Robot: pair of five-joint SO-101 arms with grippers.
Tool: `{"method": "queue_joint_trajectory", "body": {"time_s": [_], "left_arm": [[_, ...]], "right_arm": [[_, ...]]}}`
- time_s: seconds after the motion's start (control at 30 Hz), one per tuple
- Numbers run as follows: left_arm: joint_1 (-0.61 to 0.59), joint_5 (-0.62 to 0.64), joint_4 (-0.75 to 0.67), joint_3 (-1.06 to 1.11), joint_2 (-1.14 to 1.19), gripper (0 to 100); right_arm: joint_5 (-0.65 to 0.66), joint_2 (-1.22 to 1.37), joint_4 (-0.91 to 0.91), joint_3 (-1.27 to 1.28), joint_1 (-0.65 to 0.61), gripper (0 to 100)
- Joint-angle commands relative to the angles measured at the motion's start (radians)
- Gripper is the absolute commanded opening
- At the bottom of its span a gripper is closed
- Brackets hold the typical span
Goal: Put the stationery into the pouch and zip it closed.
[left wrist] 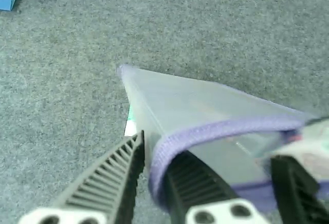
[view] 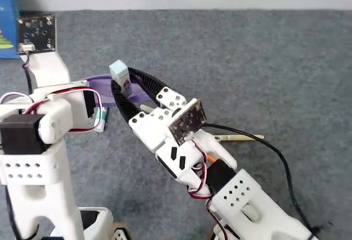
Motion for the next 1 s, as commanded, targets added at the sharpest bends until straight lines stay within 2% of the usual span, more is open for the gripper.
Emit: {"method": "queue_joint_trajectory", "body": {"time_s": [0.0, 0.27, 0.47, 0.57, 0.77, 0.97], "left_arm": [[0.003, 0.009, 0.015, -0.048, -0.003, 1], [0.000, 0.009, 0.014, -0.030, -0.003, 1], [-0.003, 0.025, 0.012, -0.030, -0.003, 1], [-0.011, 0.029, 0.011, -0.030, -0.003, 1], [-0.135, 0.026, 0.009, -0.036, -0.005, 1], [-0.218, 0.025, 0.011, -0.036, -0.005, 1]], "right_arm": [[0.005, -0.004, -0.021, 0.003, 0.007, 22.6], [0.005, -0.039, -0.013, 0.008, 0.004, 20.7], [-0.009, -0.179, 0.134, -0.002, 0.012, 20.6], [-0.092, -0.259, 0.257, -0.017, 0.070, 20.5], [-0.262, -0.298, 0.650, -0.140, 0.272, 20.5], [-0.259, -0.286, 0.842, -0.141, 0.390, 20.4]]}}
